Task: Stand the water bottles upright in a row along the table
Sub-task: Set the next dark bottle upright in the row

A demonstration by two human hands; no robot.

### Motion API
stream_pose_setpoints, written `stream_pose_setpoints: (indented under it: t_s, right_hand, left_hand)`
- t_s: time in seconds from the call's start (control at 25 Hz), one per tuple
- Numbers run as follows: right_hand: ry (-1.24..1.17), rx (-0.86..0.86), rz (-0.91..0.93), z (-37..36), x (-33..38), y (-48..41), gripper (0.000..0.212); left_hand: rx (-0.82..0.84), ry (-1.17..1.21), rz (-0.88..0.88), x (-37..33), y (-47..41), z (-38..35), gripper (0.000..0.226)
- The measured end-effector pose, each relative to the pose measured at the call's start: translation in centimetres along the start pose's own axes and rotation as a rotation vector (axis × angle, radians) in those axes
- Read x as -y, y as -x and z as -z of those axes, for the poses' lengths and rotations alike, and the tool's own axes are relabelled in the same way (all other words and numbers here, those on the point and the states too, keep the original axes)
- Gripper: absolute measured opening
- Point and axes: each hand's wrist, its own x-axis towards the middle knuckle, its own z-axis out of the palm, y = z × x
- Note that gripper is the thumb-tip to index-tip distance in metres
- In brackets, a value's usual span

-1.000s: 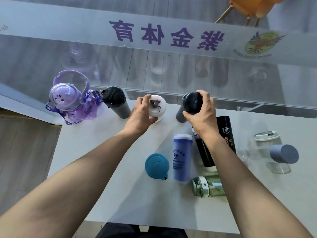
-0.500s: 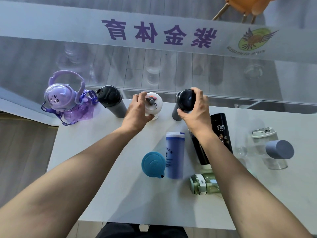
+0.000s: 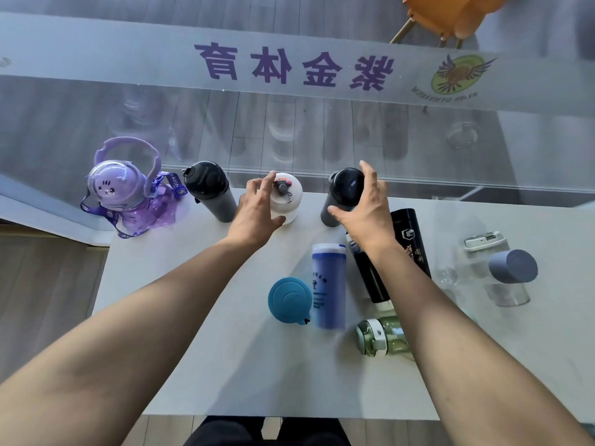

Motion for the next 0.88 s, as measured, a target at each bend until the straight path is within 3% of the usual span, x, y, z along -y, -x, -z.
stream_pose_setpoints:
  t_s: [0.12,0.28,0.4,0.64,0.88]
  right_hand:
    - [0.025,-0.063,0.048,1.0,0.4,1.3,0.095]
    - [0.002,-0.258,0.156,1.8,0.9,4.3,0.068]
    - [0.007,-0.305,0.192,2.7,1.3,7.3,0.054]
    - [0.195,-0.271,0.147,5.3,0.0,12.7,0.049]
    - [0.201,-0.282,0.064,9.0,-3.6,16.6,0.045]
  left_hand:
    - [-0.069,-0.026,-0.012,-0.6,2.0,0.7,0.081]
    - [-0.213,0.016,-0.107,-1.8,6.3,1.6,0.052]
    - [-0.226,-0.087,-0.239,-2.8,8.9,2.3,0.042]
    - [-0.180,-0.219,-0.425,-5.6,11.8,1.3,0.042]
    - [-0.123,-0.207,-0.505,-8.6,13.8,-1.6,0.044]
